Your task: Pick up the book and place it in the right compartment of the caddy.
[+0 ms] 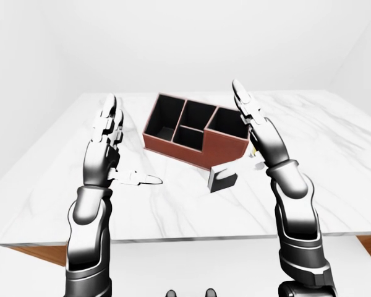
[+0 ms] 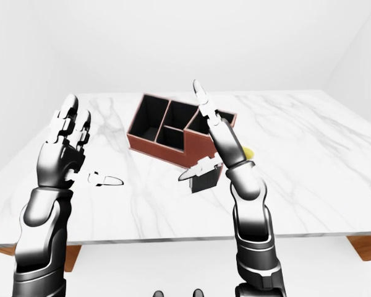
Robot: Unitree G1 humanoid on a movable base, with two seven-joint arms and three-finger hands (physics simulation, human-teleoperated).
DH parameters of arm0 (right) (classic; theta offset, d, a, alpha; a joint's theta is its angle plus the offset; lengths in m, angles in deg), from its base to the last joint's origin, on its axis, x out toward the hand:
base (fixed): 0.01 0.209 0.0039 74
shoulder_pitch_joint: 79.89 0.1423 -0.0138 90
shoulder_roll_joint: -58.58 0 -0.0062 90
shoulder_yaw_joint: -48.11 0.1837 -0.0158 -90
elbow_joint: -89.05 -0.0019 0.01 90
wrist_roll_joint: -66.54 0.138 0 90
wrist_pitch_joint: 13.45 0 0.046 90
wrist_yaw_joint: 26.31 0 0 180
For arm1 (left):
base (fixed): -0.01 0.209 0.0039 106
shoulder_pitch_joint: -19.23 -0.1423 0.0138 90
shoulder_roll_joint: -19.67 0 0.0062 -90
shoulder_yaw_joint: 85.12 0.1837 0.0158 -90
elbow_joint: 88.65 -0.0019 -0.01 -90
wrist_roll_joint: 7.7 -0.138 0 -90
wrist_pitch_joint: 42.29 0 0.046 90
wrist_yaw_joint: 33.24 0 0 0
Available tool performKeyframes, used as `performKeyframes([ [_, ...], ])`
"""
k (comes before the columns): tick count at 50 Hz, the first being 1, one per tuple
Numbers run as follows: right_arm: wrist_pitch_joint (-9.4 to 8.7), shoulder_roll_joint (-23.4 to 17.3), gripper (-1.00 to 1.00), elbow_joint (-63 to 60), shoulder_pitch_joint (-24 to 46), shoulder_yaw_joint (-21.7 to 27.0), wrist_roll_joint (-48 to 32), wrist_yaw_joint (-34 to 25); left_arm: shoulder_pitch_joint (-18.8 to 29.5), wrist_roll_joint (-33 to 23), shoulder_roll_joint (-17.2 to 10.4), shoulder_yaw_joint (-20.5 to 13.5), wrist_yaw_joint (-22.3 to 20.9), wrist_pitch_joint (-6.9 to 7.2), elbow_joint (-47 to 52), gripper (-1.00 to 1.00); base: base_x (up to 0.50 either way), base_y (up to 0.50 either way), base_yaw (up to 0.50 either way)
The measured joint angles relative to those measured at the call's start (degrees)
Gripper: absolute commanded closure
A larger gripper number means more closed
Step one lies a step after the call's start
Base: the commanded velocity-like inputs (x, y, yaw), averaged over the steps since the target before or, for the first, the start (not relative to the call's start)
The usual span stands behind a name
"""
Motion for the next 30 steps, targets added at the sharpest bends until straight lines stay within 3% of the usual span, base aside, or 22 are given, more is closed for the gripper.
performKeyframes([
  [30,0.0,0.5,-1.0,-0.93,-0.25,-0.46,-0.76,-0.12,-0.15,-0.27,0.06,0.03,-0.08,0.0,-0.18,-1.0,0.21,0.0,0.0],
])
